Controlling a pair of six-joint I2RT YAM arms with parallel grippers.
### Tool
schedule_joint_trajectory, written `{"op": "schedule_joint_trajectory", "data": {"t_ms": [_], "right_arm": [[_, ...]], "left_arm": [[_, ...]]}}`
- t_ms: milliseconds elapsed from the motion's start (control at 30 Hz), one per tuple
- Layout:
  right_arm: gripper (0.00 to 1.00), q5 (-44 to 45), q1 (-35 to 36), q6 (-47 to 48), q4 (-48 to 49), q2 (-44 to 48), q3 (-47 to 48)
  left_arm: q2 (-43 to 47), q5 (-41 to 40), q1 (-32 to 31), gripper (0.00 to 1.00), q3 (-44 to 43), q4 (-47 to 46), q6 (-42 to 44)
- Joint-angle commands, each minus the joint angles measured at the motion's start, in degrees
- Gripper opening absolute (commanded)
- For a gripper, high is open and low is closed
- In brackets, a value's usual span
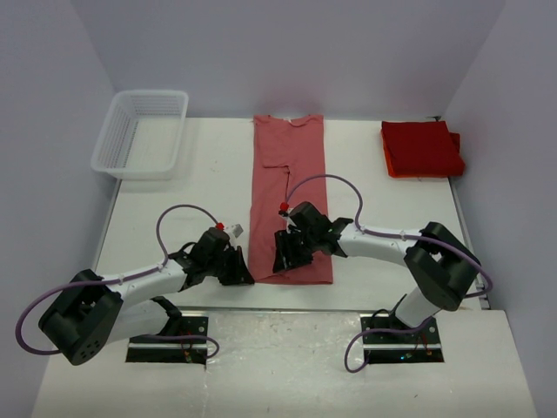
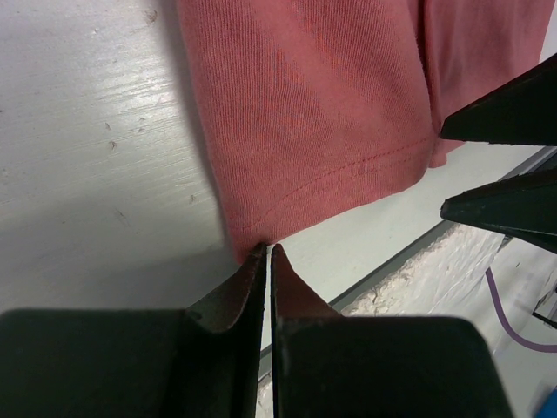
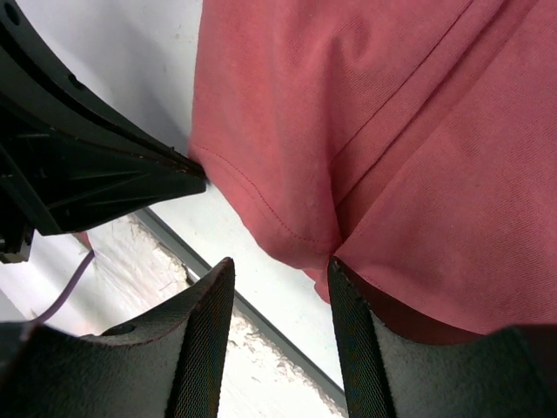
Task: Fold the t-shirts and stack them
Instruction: Rotate the tshirt 90 degrees
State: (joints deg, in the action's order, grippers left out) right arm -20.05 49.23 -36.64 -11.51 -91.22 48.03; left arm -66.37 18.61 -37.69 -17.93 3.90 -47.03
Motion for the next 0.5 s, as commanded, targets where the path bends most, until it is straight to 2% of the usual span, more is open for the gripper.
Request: {"op": "schedule_joint_trajectory", "data": {"t_ms": [0, 467], "right_arm": [[0.48, 1.25, 0.43, 0.26, -1.24, 1.66, 2.77], [0.48, -0.34, 0.43, 0.17, 1.49, -2.56, 2.68]], "left_arm": [[-0.52, -0.51, -0.28, 0.05, 0.97, -0.39, -0.17], [-0.08, 0.11, -0.45, 0.06, 1.67, -0.74, -0.52]]}}
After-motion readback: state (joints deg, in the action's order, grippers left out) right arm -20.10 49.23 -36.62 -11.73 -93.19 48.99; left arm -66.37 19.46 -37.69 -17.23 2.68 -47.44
